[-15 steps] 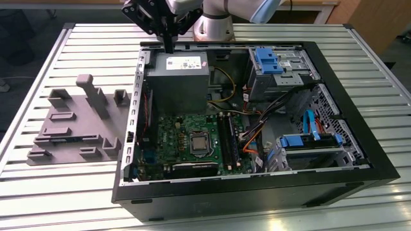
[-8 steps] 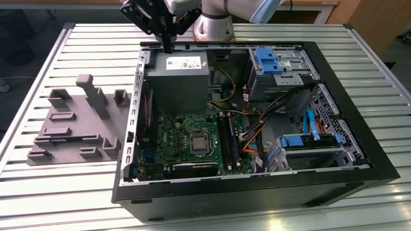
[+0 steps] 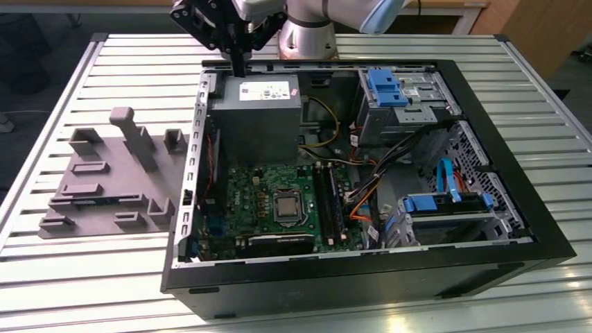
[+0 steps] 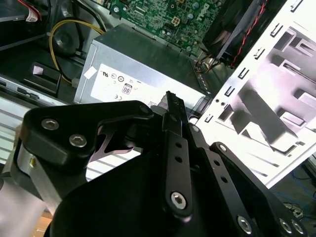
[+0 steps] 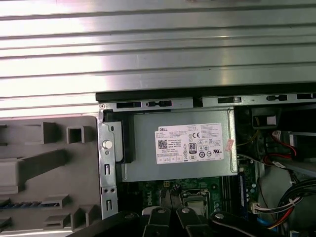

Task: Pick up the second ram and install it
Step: 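Reach for the second ram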

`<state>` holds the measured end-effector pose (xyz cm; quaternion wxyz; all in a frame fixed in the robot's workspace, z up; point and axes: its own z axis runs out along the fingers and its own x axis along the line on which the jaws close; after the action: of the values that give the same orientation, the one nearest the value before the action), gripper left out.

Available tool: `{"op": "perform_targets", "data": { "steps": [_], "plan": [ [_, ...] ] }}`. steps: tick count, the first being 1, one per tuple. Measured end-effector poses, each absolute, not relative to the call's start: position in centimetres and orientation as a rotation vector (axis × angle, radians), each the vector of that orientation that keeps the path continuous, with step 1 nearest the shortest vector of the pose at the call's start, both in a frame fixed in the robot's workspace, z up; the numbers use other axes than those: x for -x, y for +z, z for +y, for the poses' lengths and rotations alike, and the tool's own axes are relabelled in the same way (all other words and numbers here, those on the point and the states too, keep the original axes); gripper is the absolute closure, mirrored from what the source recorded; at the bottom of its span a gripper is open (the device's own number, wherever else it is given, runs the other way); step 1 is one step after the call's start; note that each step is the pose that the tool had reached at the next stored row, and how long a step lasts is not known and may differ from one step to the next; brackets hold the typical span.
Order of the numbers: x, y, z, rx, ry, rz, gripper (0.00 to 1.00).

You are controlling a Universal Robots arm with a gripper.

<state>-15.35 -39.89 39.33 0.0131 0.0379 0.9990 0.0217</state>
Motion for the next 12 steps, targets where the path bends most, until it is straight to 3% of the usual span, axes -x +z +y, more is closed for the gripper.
{"op": "perform_targets", "data": {
  "steps": [12],
  "plan": [
    [15.78,39.32,-39.89,-0.118,0.068,3.113,0.89]
  ]
}}
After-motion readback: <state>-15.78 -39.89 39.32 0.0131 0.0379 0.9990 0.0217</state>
